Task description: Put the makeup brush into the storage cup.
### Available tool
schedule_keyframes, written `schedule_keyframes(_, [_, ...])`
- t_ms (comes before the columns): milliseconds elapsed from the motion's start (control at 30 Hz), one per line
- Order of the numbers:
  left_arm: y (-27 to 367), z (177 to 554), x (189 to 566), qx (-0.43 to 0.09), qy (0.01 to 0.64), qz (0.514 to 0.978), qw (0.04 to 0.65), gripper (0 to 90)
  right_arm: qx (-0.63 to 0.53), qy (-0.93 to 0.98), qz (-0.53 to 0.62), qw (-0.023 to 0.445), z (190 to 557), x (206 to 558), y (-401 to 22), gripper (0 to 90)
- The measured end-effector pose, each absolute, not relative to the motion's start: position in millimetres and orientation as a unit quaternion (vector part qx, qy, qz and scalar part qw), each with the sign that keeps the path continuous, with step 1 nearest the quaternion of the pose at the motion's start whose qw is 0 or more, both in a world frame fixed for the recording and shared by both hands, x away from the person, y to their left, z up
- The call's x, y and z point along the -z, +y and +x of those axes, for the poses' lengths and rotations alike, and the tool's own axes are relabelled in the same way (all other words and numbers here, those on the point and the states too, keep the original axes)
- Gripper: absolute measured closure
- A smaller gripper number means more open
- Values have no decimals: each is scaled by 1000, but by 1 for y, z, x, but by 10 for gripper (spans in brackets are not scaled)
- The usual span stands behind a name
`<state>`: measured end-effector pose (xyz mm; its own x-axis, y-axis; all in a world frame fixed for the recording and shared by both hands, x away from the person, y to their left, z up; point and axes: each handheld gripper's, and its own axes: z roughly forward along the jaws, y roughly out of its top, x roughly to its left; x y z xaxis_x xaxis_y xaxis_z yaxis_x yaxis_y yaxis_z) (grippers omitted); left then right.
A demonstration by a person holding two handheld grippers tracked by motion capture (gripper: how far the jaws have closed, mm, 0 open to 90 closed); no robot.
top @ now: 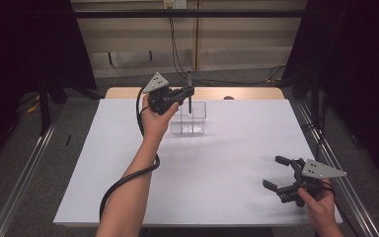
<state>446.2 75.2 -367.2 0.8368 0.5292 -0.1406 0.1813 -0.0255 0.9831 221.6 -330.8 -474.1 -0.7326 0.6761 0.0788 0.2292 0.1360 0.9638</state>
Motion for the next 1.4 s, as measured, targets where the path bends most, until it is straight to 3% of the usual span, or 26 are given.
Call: schedule_keyframes(1400, [66,466,378,-151,280,701,638,838,-583,727,308,191,222,474,-331,13])
